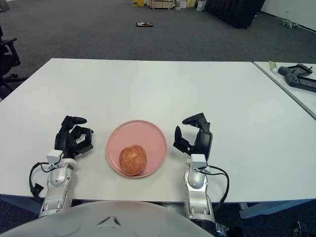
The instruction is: Put the apple into the plate.
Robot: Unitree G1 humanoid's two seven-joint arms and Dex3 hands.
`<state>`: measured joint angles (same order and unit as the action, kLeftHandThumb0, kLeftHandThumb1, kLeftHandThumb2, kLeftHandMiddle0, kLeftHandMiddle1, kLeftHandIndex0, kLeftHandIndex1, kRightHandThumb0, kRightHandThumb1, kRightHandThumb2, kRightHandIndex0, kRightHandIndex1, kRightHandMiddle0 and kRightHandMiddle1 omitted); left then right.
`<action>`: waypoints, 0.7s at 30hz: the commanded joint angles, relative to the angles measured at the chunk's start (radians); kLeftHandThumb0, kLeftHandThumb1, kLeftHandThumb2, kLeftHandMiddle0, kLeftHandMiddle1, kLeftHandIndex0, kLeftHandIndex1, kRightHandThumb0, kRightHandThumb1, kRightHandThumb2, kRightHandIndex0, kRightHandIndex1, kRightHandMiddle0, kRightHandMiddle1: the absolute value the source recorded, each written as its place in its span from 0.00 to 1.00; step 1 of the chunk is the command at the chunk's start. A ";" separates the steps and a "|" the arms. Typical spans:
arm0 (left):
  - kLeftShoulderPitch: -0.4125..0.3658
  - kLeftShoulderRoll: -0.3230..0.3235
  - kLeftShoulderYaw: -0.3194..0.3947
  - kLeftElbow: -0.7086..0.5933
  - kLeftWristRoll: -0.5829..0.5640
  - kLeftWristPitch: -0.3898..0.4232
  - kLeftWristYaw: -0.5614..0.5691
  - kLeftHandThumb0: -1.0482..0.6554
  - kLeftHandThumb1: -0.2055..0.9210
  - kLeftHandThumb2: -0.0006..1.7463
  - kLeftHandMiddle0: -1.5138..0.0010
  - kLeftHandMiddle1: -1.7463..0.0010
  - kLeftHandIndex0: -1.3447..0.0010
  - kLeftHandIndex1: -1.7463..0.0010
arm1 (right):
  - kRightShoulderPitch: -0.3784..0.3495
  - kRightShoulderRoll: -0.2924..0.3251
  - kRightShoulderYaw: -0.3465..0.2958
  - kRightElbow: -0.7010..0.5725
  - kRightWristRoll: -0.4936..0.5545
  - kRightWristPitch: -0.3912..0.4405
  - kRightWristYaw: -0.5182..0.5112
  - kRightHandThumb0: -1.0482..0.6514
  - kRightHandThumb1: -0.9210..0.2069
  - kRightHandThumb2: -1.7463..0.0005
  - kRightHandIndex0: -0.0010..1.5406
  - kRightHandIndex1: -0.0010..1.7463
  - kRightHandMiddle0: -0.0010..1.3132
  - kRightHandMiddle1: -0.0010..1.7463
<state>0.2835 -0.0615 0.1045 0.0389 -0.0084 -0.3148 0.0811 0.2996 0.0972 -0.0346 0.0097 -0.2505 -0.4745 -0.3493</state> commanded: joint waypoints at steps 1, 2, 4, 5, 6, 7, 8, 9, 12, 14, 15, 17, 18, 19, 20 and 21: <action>-0.012 0.006 -0.006 -0.001 0.008 0.002 0.001 0.61 0.53 0.68 0.61 0.10 0.71 0.00 | -0.003 -0.017 -0.008 0.037 0.025 -0.007 0.017 0.34 0.52 0.25 0.78 1.00 0.46 1.00; -0.012 0.006 -0.006 -0.001 0.009 0.003 0.001 0.61 0.53 0.68 0.61 0.10 0.70 0.00 | -0.003 -0.018 -0.010 0.043 0.028 -0.010 0.020 0.33 0.53 0.25 0.79 1.00 0.46 1.00; -0.011 0.005 -0.007 -0.003 0.009 0.008 0.001 0.61 0.52 0.68 0.60 0.10 0.70 0.00 | -0.003 -0.021 -0.011 0.059 0.036 -0.016 0.027 0.33 0.54 0.24 0.79 1.00 0.47 1.00; -0.010 0.004 -0.008 -0.004 0.009 0.010 0.001 0.61 0.52 0.68 0.60 0.10 0.70 0.00 | -0.002 -0.023 -0.011 0.064 0.042 -0.017 0.033 0.33 0.55 0.23 0.80 1.00 0.48 1.00; -0.010 0.004 -0.008 -0.005 0.010 0.012 0.001 0.61 0.52 0.69 0.60 0.10 0.70 0.00 | -0.001 -0.023 -0.011 0.069 0.046 -0.018 0.038 0.33 0.55 0.23 0.80 1.00 0.48 1.00; -0.010 0.004 -0.008 -0.005 0.010 0.014 0.002 0.61 0.52 0.69 0.60 0.10 0.70 0.00 | 0.000 -0.024 -0.010 0.070 0.051 -0.017 0.043 0.33 0.55 0.23 0.80 1.00 0.48 1.00; -0.010 0.004 -0.008 -0.005 0.010 0.015 0.002 0.61 0.52 0.69 0.60 0.10 0.70 0.00 | 0.001 -0.024 -0.009 0.072 0.054 -0.017 0.048 0.33 0.56 0.23 0.80 1.00 0.48 1.00; -0.010 0.004 -0.008 -0.006 0.009 0.016 0.002 0.61 0.52 0.69 0.60 0.10 0.70 0.00 | 0.004 -0.025 -0.007 0.070 0.064 -0.009 0.059 0.33 0.56 0.23 0.80 1.00 0.48 1.00; -0.010 0.003 -0.009 -0.007 0.006 0.019 0.002 0.61 0.51 0.69 0.59 0.11 0.70 0.00 | 0.013 -0.026 -0.003 0.059 0.094 0.018 0.095 0.33 0.56 0.23 0.80 1.00 0.48 1.00; -0.009 0.002 -0.011 -0.008 0.008 0.021 0.004 0.61 0.51 0.68 0.58 0.12 0.70 0.00 | 0.021 -0.028 0.000 0.050 0.120 0.041 0.123 0.33 0.54 0.24 0.79 1.00 0.47 1.00; -0.008 0.001 -0.011 -0.010 0.007 0.023 0.003 0.61 0.51 0.68 0.58 0.12 0.70 0.00 | 0.025 -0.028 0.001 0.043 0.134 0.056 0.137 0.33 0.53 0.25 0.78 1.00 0.46 1.00; -0.008 0.002 -0.012 -0.012 0.005 0.027 0.002 0.61 0.51 0.68 0.58 0.13 0.70 0.00 | 0.032 -0.029 0.003 0.031 0.152 0.081 0.158 0.34 0.51 0.26 0.78 1.00 0.45 1.00; -0.007 0.002 -0.012 -0.013 0.004 0.029 0.001 0.61 0.51 0.69 0.58 0.12 0.70 0.00 | 0.035 -0.029 0.003 0.025 0.158 0.091 0.166 0.34 0.50 0.27 0.77 1.00 0.44 1.00; -0.007 0.002 -0.012 -0.013 0.003 0.030 0.000 0.61 0.51 0.69 0.58 0.12 0.70 0.00 | 0.038 -0.030 0.004 0.019 0.164 0.103 0.175 0.34 0.50 0.27 0.77 1.00 0.44 1.00; -0.007 0.002 -0.013 -0.013 0.002 0.031 -0.002 0.61 0.51 0.69 0.58 0.12 0.70 0.00 | 0.042 -0.030 0.004 0.012 0.170 0.113 0.183 0.34 0.49 0.28 0.77 1.00 0.43 1.00; -0.007 0.003 -0.013 -0.014 0.001 0.031 -0.003 0.61 0.51 0.69 0.58 0.12 0.70 0.00 | 0.045 -0.030 0.004 0.007 0.174 0.120 0.188 0.35 0.48 0.28 0.77 1.00 0.43 1.00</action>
<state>0.2835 -0.0619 0.0951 0.0360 -0.0045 -0.2936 0.0812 0.3434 0.0730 -0.0332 0.0469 -0.0993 -0.3826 -0.1815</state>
